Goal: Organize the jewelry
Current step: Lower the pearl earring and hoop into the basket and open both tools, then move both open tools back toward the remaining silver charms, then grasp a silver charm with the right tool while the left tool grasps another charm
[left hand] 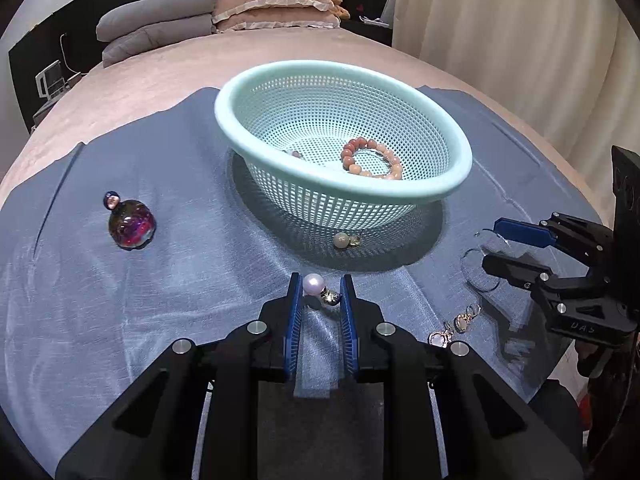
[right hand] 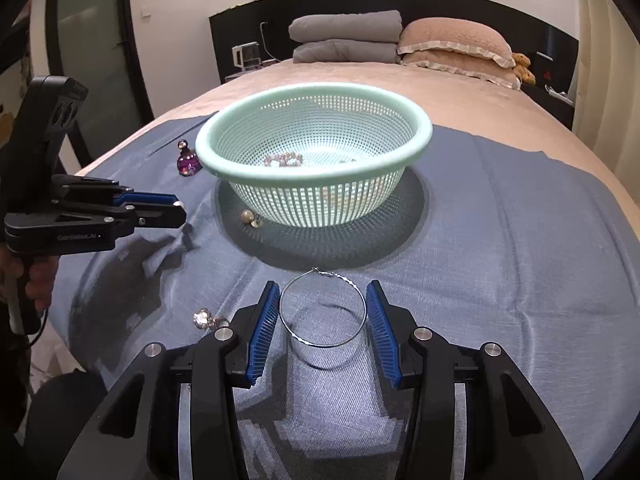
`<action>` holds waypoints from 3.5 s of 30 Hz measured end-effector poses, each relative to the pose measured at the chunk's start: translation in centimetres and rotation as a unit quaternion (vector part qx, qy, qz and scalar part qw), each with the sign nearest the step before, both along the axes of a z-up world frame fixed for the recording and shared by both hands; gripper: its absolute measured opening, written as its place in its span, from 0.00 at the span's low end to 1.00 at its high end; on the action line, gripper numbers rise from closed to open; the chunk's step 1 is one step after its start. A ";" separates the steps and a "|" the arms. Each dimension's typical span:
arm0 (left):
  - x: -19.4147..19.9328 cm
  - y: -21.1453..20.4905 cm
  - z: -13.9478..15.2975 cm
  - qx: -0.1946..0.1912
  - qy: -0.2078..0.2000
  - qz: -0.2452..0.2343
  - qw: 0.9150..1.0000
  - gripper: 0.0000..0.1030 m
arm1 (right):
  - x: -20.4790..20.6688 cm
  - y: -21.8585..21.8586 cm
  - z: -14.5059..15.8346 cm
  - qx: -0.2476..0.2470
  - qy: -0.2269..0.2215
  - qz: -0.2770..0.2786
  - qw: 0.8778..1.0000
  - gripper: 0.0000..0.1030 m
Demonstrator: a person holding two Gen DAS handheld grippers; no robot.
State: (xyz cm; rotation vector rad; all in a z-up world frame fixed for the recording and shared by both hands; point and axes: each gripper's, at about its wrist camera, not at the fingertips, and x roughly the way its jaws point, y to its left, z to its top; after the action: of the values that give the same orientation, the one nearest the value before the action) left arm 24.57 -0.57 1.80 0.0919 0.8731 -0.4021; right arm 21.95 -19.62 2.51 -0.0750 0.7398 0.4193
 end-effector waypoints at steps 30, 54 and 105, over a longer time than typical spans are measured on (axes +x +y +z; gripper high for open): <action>7.6 -2.0 7.3 0.018 -0.043 -0.029 0.998 0.19 | 9.0 2.4 6.1 -0.012 -0.078 0.016 0.997 0.41; 4.6 -1.8 7.7 0.008 -0.031 -0.011 0.999 0.48 | 5.4 1.4 5.6 -0.017 -0.073 0.003 0.997 0.52; -3.4 -6.3 -4.2 0.038 -0.034 -0.215 0.975 0.16 | -1.0 2.2 -3.6 -0.033 -0.007 0.136 0.990 0.12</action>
State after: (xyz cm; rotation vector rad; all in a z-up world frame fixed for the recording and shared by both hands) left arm 21.18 -6.86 -2.38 0.3670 0.7991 -0.7658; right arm 20.98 -17.39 -1.13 -0.2424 0.7315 0.6547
